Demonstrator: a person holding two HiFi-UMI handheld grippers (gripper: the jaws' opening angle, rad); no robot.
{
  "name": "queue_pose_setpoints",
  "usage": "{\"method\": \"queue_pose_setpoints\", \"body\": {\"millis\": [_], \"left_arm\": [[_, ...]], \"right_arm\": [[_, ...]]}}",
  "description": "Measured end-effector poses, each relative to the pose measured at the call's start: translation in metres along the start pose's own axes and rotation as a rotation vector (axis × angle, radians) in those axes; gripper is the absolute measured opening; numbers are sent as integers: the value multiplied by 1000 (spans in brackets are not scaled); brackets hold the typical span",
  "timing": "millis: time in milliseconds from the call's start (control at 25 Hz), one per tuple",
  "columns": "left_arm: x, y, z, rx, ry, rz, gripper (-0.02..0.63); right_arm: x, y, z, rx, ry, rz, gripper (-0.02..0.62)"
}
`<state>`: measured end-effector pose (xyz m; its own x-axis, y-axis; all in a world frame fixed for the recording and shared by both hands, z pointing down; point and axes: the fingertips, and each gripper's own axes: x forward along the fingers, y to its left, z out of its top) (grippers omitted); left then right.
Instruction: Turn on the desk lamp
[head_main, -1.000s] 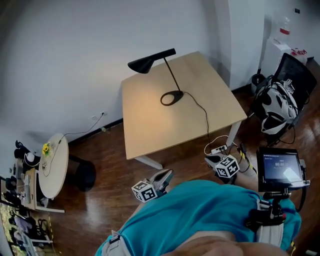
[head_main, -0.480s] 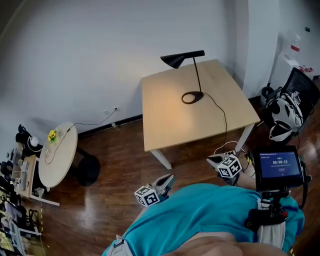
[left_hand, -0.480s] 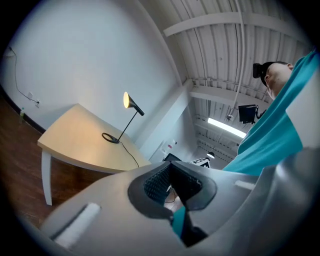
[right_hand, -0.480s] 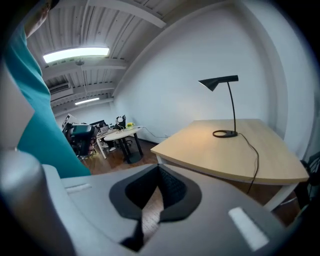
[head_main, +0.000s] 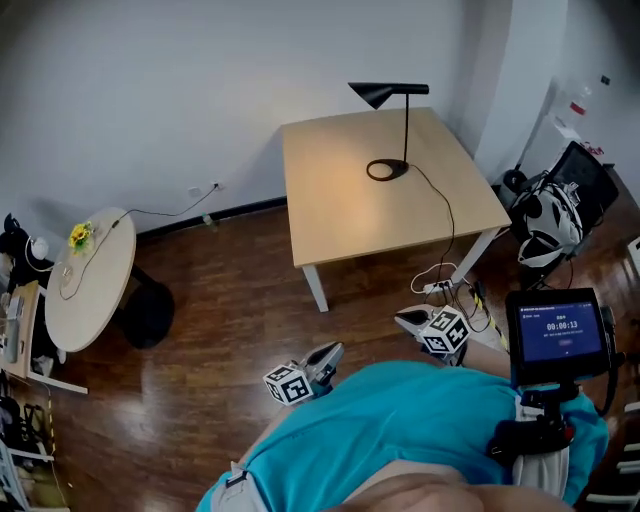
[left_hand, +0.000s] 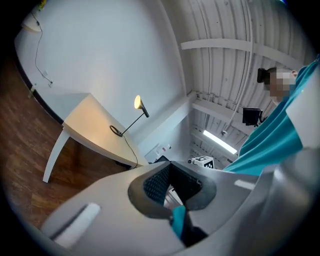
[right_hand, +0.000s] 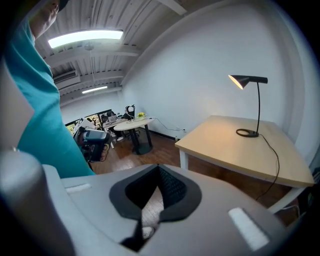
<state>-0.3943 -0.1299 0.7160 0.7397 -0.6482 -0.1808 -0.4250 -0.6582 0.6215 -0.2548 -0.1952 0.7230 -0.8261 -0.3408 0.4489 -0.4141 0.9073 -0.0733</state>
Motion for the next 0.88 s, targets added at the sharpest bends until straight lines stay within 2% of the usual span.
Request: {"method": "queue_pose_setpoints", "body": {"millis": [120,320,480,640,760,880], "left_arm": [[0,-10,10,37,-15,-19,1],[6,-29,2,2,-3,-12,2],[54,-65,-12,75,56,-31,2],[114,-110,-54,114,80,-25,2],[162,-144,-105,105,118,-9,2],[196,-179,-160,148,179,2,1]], "right_arm": [[-15,1,6,4,6,-28,2],[-34,7,3,19,-32,-44,2],[-84,-10,-4,33,-85,-39,3],[-155,-38,-46,72,-131,-39,3],[-209,-63,-84,98,-144,-34,2],[-255,-73,-132,101,-152,-11,2]]}}
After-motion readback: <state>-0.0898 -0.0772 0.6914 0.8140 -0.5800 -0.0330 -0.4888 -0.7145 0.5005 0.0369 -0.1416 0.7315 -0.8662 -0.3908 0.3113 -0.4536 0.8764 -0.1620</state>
